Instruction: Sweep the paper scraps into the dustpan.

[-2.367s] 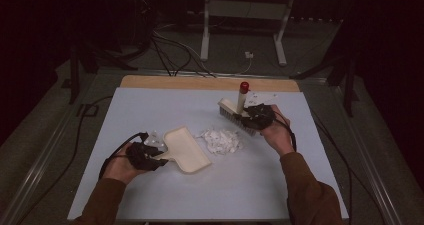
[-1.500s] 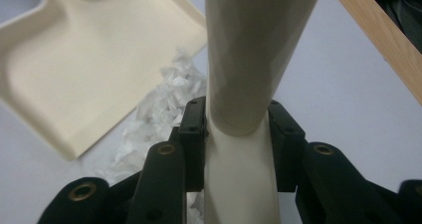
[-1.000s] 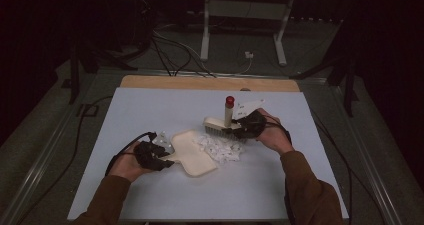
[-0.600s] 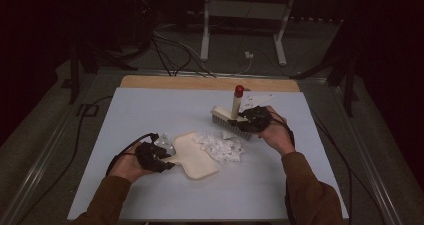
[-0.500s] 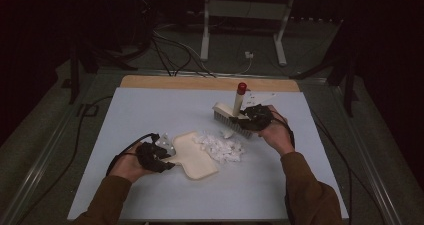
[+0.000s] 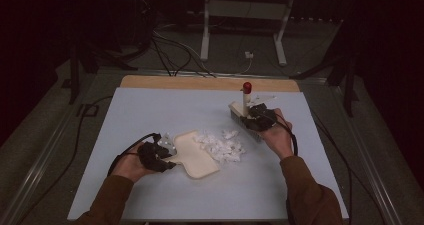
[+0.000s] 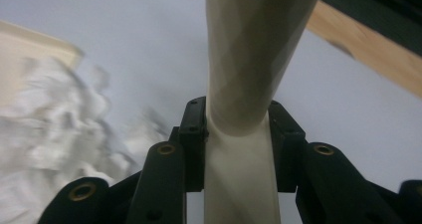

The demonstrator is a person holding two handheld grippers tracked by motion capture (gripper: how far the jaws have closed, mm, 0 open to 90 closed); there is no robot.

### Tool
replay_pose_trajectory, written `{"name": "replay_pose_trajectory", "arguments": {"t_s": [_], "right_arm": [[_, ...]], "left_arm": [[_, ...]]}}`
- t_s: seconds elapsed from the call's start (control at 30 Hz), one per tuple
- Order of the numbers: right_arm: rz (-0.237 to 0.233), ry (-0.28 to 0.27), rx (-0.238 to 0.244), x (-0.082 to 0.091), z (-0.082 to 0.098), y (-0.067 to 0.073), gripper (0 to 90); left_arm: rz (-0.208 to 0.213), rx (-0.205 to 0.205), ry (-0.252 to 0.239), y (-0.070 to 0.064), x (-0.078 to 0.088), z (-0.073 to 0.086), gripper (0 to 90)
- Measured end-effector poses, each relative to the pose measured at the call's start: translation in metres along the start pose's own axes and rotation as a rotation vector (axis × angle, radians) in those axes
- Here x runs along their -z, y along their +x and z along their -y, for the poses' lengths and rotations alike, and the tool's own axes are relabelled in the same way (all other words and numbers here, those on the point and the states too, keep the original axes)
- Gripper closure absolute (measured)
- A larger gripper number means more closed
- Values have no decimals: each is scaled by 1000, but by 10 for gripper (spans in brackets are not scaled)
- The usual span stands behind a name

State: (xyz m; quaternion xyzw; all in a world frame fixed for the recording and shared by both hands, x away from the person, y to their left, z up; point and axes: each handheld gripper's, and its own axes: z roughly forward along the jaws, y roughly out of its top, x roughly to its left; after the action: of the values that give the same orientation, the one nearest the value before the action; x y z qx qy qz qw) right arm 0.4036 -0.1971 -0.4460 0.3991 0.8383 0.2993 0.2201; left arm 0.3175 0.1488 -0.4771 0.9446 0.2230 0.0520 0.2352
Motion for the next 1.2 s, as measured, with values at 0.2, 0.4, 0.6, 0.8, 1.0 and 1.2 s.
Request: {"name": "replay_pose_trajectory", "arguments": {"t_s": [0.2, 0.4, 0.6, 0.8, 1.0, 1.2], "right_arm": [[90, 23, -170, 5, 13, 15, 674], [93, 27, -177, 9, 17, 37, 674], [72, 21, -233, 9, 19, 47, 674], [71, 27, -235, 8, 17, 56, 674], [64, 30, -246, 7, 15, 60, 674], [38, 24, -254, 6, 12, 66, 674]], "left_arm": [[0, 0, 1, 0, -1, 0, 663], [-4, 0, 3, -1, -1, -1, 663], [-7, -2, 8, -2, -1, -2, 663], [-13, -4, 26, -3, -1, -6, 663], [-24, -10, 50, -4, -2, -11, 663], [-21, -5, 52, -4, -3, -12, 664]]}}
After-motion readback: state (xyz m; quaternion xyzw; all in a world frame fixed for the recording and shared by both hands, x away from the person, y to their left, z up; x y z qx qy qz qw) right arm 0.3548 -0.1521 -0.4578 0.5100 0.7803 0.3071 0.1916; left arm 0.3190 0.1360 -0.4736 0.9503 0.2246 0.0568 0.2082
